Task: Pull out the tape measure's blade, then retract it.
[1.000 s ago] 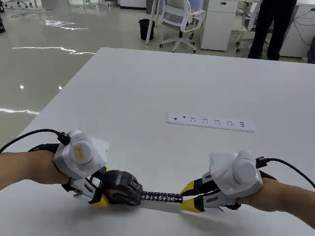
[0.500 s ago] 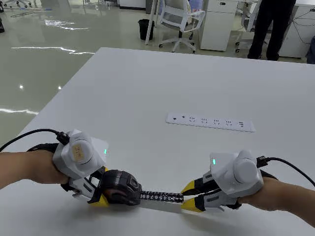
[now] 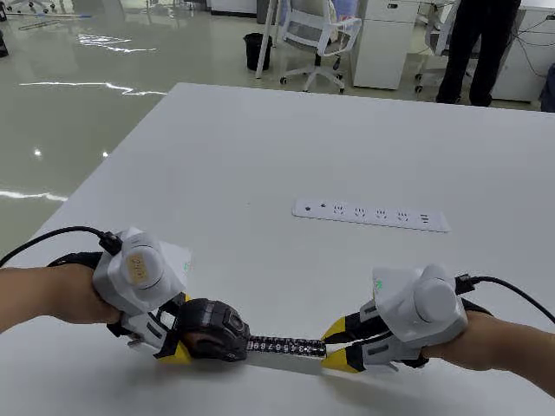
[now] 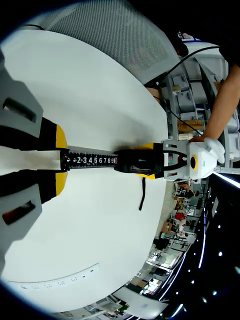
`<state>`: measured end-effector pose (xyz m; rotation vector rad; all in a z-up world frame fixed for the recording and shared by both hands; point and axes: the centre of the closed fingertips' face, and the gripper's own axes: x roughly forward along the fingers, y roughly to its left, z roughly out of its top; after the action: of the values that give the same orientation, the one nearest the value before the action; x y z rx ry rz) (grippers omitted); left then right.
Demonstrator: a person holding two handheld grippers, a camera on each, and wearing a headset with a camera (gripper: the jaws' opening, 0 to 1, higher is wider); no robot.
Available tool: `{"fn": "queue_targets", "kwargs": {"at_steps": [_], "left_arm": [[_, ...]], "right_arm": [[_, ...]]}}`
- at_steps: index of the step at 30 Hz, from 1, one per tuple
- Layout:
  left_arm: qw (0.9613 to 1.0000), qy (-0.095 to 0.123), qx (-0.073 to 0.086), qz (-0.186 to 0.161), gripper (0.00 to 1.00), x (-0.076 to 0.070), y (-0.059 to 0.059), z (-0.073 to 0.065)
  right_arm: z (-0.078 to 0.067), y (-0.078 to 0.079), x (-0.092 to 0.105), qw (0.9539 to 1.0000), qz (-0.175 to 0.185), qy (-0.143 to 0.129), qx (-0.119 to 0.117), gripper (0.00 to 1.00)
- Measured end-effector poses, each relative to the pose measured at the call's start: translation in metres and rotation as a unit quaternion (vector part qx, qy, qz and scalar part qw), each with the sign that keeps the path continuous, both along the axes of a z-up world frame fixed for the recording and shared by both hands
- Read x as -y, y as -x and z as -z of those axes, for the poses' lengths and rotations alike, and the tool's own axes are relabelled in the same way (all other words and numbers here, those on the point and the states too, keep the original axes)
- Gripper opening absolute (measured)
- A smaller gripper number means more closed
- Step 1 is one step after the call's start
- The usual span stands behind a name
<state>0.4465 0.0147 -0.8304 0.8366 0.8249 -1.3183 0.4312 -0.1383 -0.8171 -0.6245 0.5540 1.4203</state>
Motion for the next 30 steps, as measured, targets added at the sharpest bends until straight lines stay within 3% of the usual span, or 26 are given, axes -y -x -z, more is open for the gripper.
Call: {"fn": "queue_targets", "kwargs": {"at_steps": [30], "left_arm": [[1.0, 0.0, 0.0, -0.001, 0.27, 0.0, 0.0, 0.0]], "right_arm": [[0.0, 0.0, 0.011, 1.0, 0.0, 0.004, 0.002, 0.12]]}}
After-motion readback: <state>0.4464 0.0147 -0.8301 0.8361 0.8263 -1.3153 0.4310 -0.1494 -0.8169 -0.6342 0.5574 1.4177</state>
